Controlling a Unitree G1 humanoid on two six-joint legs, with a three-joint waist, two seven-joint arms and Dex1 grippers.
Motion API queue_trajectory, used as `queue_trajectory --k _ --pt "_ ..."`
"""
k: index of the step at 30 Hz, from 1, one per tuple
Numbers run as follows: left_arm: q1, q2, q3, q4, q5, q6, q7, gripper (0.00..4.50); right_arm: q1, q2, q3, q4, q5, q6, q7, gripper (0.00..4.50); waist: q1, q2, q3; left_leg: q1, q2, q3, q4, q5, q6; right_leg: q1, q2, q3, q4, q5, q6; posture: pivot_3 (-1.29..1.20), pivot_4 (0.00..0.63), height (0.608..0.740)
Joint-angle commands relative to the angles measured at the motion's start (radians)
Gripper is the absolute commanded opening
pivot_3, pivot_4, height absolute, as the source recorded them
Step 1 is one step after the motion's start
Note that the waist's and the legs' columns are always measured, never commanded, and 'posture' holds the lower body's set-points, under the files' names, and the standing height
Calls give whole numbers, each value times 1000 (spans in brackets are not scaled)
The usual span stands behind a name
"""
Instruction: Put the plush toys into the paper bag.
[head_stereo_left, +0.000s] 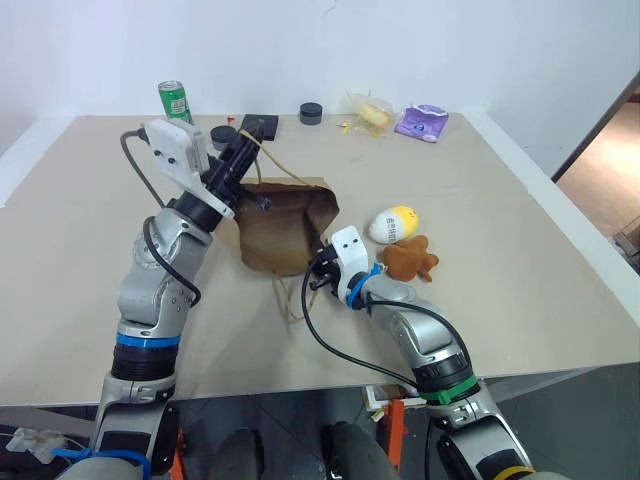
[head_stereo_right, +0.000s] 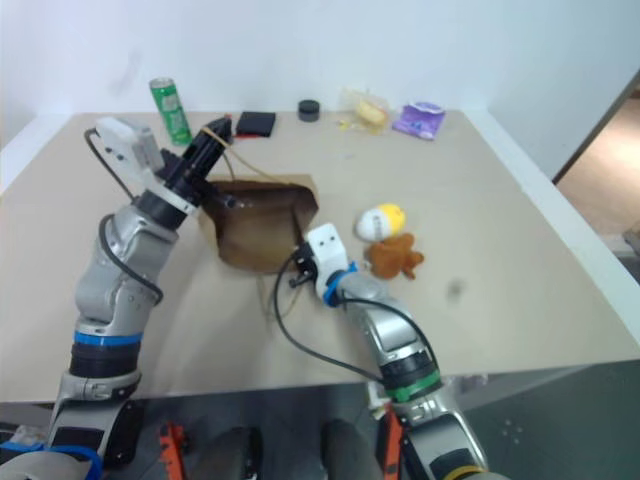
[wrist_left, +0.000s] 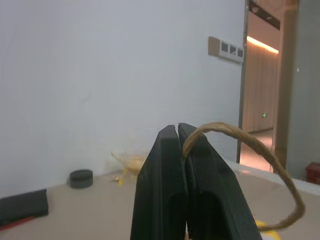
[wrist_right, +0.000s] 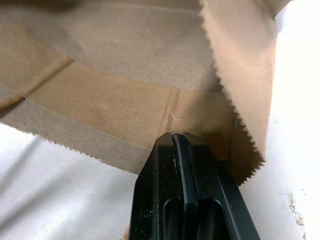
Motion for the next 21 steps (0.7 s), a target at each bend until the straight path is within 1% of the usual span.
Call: queue_trajectory --k 1,7,9,13,16,17,18,19,21 --pt "-51 0 38 -49 -13 6 22 0 10 4 1 -1 -16 33 3 107 0 0 0 0 0 0 0 0 0 0 0 0 0 0 0 0 150 740" --pt "-60 -11 50 -40 8 2 36 0 24 -2 -1 -21 -23 41 15 107 0 0 0 0 0 0 -1 0 0 -1 1 0 0 0 0 0 150 740" --pt "-31 -14 26 -49 20 4 22 0 26 -3 -11 -37 -20 -21 33 107 0 0 0 0 0 0 -1 0 0 -1 1 0 0 0 0 0 150 740" --pt "48 -24 -22 -73 39 1 -20 0 39 -18 -43 -142 28 -152 128 107 0 0 0 -2 0 0 -2 0 0 -2 0 1 0 0 0 0 150 740" --pt "77 -23 -34 -78 42 0 -42 0 47 -38 -104 -257 112 -147 187 942 0 0 1 -3 0 0 -2 0 -1 -4 1 1 0 0 1 0 150 740" --pt "80 -23 -34 -78 42 2 -43 0 50 -47 -121 -290 132 -138 199 1470 0 0 1 -4 0 0 -2 0 -1 -4 1 0 0 0 1 0 150 740" --pt "80 -24 -33 -74 42 1 -45 0 55 -67 -143 -339 165 -120 218 1739 0 0 1 -4 0 -1 -2 0 -1 -4 1 0 0 0 1 0 150 740" --pt "79 -25 -32 -70 43 0 -45 0 61 -94 -170 -392 201 -94 238 2405 0 0 1 -4 0 -1 -2 0 -1 -4 1 0 0 0 1 0 150 740" --pt "77 -27 -30 -65 44 2 -45 0 74 -142 -217 -469 266 -41 262 3417 0 0 1 -4 0 -1 -2 0 -1 -4 1 0 0 0 0 0 150 740"
